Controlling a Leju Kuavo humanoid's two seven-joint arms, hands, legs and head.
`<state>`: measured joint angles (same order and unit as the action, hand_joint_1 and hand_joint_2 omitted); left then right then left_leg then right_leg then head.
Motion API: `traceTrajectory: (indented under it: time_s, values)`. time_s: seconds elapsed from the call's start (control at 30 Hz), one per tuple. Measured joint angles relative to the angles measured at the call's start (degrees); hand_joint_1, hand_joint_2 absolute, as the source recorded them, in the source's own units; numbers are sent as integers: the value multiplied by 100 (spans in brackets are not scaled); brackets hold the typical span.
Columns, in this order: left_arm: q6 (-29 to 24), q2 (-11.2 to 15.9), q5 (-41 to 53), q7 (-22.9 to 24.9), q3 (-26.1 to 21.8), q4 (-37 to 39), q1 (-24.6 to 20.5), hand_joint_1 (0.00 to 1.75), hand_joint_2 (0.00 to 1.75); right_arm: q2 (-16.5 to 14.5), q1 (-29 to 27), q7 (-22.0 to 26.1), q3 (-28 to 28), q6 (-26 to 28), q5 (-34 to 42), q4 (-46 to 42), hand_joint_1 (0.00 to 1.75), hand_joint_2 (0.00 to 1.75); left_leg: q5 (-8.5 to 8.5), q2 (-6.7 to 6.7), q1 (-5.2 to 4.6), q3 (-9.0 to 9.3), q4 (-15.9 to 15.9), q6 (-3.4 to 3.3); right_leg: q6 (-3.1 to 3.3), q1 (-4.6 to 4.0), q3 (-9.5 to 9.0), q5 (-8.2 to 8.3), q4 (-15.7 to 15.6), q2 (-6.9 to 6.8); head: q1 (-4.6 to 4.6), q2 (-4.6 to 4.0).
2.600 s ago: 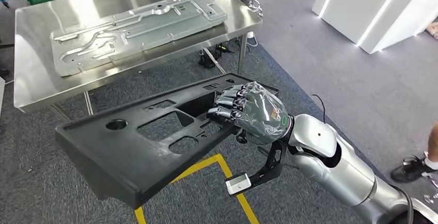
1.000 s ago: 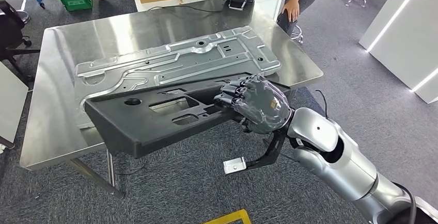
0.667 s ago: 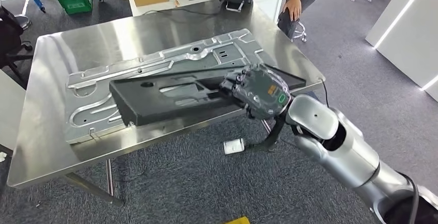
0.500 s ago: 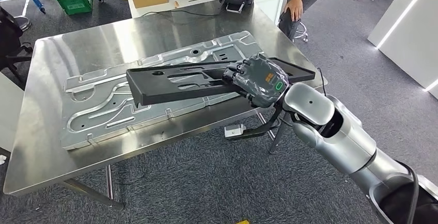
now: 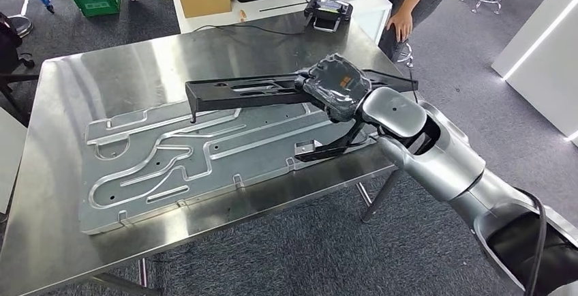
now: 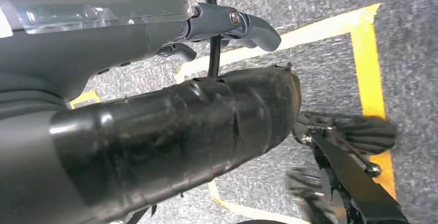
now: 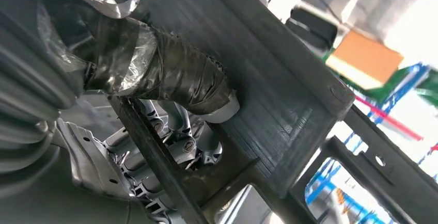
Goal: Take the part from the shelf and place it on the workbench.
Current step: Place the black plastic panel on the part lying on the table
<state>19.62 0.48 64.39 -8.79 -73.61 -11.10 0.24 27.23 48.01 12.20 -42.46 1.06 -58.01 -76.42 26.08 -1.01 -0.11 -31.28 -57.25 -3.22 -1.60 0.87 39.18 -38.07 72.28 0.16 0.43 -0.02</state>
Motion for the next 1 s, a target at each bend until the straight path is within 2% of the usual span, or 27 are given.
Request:
traceTrajectory:
  time_s: [0.03, 0.1, 0.13, 0.17, 0.23, 0.3, 0.33, 0.4, 0.43, 0.47, 0.5, 0.57, 0.6, 0.63, 0.7, 0.77, 0.83, 0.97, 1.0]
  values:
    - [-41, -5, 41, 146, -2, 0, -4, 0, 0, -65, 87, 8, -76, -35, -28, 142, 175, 175, 81, -6, 4, 105, -5, 18, 1, 7, 26, 223, -299, -2, 1, 0]
    - [-144, -13, 148, 606, 0, 0, -17, 0, 0, -246, 296, 38, -252, -78, -75, 511, 175, 175, 236, -19, 5, 228, -26, 75, 48, -8, 49, 1137, -974, -2, 1, 1]
    - [-183, -13, 187, 811, 1, -1, -38, 0, 0, -364, 402, 53, -347, -93, -96, 702, 175, 175, 298, -20, 3, 253, -41, 115, 86, -28, 57, 1513, -1191, 6, -3, 1]
    - [-199, -12, 206, 931, 2, -1, -53, 0, 0, -476, 491, 68, -427, -104, -109, 871, 175, 175, 335, -22, 3, 258, -52, 155, 133, -49, 70, 1721, -1300, 11, -4, 1]
    - [-200, -10, 215, 1005, 2, -1, -81, 0, 0, -693, 642, 80, -539, -114, -124, 1134, 175, 175, 349, -14, 12, 254, -93, 222, 225, -62, 26, 1705, -1336, 18, -5, 1]
    - [-191, -11, 213, 1023, 2, 0, -95, 0, 0, -886, 781, 75, -617, -110, -124, 1386, 175, 175, 354, 7, 28, 93, -410, 278, 305, -46, -78, 1661, -1397, 3, -5, 1]
    - [-188, -11, 213, 1026, 2, -1, -106, 0, 0, -981, 841, 69, -660, -107, -126, 1519, 175, 175, 421, 21, 38, -90, -724, 311, 334, -38, -131, 1634, -1426, -7, -7, 1]
    - [-187, -11, 213, 1027, 2, -2, -117, 0, 0, -1177, 931, 66, -776, -102, -143, 1821, 175, 175, 690, 42, 54, -544, -1409, 376, 373, -37, -214, 1564, -1435, -15, -8, 1]
    - [-187, -10, 215, 1027, 2, -2, -117, 0, 0, -1285, 952, 77, -858, -98, -156, 1987, 175, 175, 793, 48, 62, -729, -1621, 398, 379, -38, -253, 1525, -1432, -12, -8, 1]
    - [-185, -10, 217, 1027, 2, -2, -117, 0, 0, -1390, 963, 94, -951, -95, -167, 2154, 175, 175, 784, 53, 68, -834, -1664, 410, 379, -39, -297, 1485, -1425, -6, -8, 2]
    - [-179, -9, 222, 1027, 1, -2, -118, 0, 0, -1494, 963, 121, -1049, -93, -174, 2318, 175, 175, 628, 57, 73, -843, -1510, 412, 375, -39, -347, 1442, -1415, 1, -8, 2]
    - [-152, -8, 236, 1018, 0, -2, -118, 0, 0, -1678, 955, 193, -1223, -89, -176, 2615, 175, 175, 54, 65, 74, -650, -776, 385, 351, -38, -440, 1352, -1387, 10, -7, 1]
    - [-132, -7, 246, 1009, -1, -2, -122, 0, 0, -1771, 948, 238, -1302, -79, -176, 2758, 175, 175, -119, 71, 62, -551, -415, 361, 333, -44, -466, 1317, -1374, 13, -7, 1]
    - [-114, -7, 255, 998, -1, -2, -131, 0, 0, -1859, 935, 279, -1379, -64, -176, 2894, 175, 175, -216, 75, 49, -478, -181, 329, 307, -52, -472, 1291, -1366, 15, -7, 1]
    - [-90, -6, 264, 982, -1, -2, -145, 0, 0, -2022, 876, 337, -1515, -22, -176, 3143, 175, 175, -216, 69, 36, -436, -48, 286, 271, -75, -472, 1255, -1356, 15, -5, 1]
    - [-81, -7, 265, 979, -2, -2, -146, 0, 0, -2149, 807, 366, -1625, 22, -163, 3336, 175, 175, -280, 55, 43, -412, -32, 294, 303, -88, -488, 1236, -1359, 11, -2, 1]
    - [-72, -8, 265, 977, -4, -2, -148, 0, 0, -2242, 786, 402, -1704, 66, -126, 3463, 175, 175, -272, 56, 34, -398, -27, 296, 335, -85, -508, 1236, -1379, 14, -2, 1]
    - [-37, -8, 264, 956, -8, -1, -170, 0, 0, -2352, 773, 472, -1840, 98, -53, 3601, 175, 175, -229, 69, 22, -367, -29, 242, 296, -78, -557, 1219, -1423, 17, -1, 1]
    - [-27, -8, 264, 953, -9, -1, -175, 0, 0, -2370, 766, 481, -1873, 100, -47, 3620, 131, 131, -223, 71, 19, -364, -31, 233, 282, -74, -561, 1216, -1427, 17, -1, 1]
